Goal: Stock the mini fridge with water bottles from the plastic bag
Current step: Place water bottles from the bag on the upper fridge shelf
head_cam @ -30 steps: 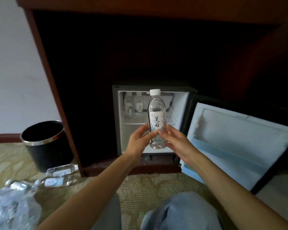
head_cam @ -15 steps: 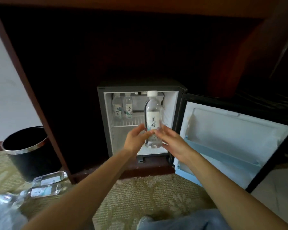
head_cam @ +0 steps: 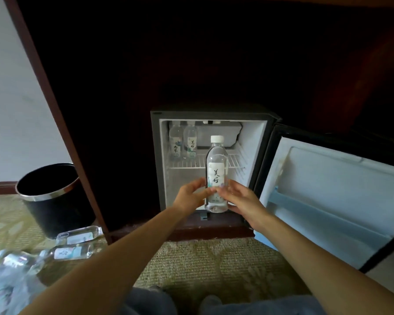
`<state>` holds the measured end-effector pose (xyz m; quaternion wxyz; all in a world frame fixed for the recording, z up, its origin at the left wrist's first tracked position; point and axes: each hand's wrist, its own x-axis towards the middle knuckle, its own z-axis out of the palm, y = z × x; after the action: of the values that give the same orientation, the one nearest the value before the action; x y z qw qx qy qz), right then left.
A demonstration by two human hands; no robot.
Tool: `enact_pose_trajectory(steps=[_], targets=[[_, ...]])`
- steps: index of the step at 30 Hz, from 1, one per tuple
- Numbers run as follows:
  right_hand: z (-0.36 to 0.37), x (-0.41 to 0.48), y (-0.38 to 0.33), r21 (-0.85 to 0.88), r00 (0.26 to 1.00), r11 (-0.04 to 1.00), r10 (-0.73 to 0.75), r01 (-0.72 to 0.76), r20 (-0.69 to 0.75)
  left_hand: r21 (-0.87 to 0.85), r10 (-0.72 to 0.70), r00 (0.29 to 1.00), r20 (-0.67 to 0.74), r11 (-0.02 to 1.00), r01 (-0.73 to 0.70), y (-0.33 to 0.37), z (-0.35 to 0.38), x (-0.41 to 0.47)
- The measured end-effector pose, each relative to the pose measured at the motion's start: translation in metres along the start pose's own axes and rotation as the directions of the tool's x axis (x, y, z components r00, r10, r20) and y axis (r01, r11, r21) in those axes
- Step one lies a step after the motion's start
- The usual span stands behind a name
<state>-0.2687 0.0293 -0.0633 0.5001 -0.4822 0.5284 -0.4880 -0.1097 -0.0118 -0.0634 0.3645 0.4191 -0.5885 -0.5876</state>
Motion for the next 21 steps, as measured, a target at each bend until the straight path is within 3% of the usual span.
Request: enact_pose_trajectory(steps=[8,14,21], targets=[[-0.005,0.048,0.021,-0.199,0.998,0.978,-0.053,0.058,0.026,0.052,0.004,1.0,0.009,0.999,-0.004,-0.024,-0.013,0.04],[-0.012,0.118,0.041,-0.102,0.988,0.984,-0.151,0.146,-0.045,0.009,0.106,0.993,-0.05,0.994,-0.106,-0.03,-0.014,0.105],[-0.014,0.191,0.056,-0.023,0.983,0.986,-0.169,0.167,-0.078,0.083,0.172,0.979,-0.109,0.983,-0.164,-0.038,-0.023,0.175]])
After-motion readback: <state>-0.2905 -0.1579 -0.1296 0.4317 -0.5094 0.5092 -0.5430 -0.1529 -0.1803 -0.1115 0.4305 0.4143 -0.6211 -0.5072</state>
